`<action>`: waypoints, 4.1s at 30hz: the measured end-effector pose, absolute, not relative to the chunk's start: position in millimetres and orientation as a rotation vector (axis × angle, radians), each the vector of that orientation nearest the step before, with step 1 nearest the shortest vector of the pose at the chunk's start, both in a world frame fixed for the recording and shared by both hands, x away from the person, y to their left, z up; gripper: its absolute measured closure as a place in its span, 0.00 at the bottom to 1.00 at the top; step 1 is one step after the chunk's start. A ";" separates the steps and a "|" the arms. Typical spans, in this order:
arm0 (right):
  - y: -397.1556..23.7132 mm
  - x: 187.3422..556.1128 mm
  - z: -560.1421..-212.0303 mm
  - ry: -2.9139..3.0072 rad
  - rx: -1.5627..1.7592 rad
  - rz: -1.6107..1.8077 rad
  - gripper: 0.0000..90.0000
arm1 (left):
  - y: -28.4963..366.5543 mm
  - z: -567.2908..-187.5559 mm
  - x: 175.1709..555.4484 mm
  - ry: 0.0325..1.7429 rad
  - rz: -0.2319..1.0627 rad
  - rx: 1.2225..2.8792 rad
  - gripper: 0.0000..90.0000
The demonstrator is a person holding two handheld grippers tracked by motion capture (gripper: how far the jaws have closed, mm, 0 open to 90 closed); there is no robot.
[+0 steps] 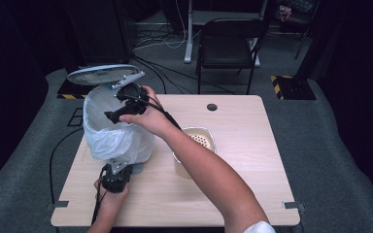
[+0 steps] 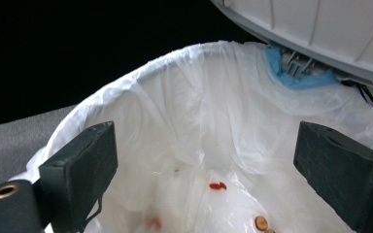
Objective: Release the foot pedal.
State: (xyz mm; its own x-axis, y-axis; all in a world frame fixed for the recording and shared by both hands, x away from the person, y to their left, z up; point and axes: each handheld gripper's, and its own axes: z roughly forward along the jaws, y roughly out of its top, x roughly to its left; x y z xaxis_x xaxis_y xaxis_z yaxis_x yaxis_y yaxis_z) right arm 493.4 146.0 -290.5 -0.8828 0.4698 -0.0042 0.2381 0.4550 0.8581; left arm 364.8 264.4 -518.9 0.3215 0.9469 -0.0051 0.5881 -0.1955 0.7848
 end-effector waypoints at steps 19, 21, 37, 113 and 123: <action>84.0 471.4 -269.4 2.489 0.568 1.423 0.20 | 267.9 -517.8 366.6 1.369 0.600 1.873 1.00; 71.9 471.1 -268.2 2.481 0.575 1.422 0.21 | 268.2 -517.9 367.2 1.371 0.601 1.865 1.00; 4.8 471.8 -271.6 2.395 0.635 1.360 0.23 | 258.2 -503.5 359.4 1.349 0.583 1.814 0.54; -185.5 378.5 -478.2 2.189 1.082 1.141 0.25 | 276.4 -501.0 334.1 1.083 0.422 1.966 0.34; -187.6 379.5 -497.4 2.196 1.117 1.118 0.25 | 270.3 -506.6 334.2 1.062 0.413 1.992 0.34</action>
State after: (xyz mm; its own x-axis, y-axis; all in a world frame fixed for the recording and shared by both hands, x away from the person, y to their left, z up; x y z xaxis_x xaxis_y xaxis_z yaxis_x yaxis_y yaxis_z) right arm 379.5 -187.6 -497.4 -0.5814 0.8135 -0.0174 0.4646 0.3494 0.8137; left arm 334.2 270.3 -506.6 0.5901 0.8026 -0.0872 0.5335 -0.3066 0.7883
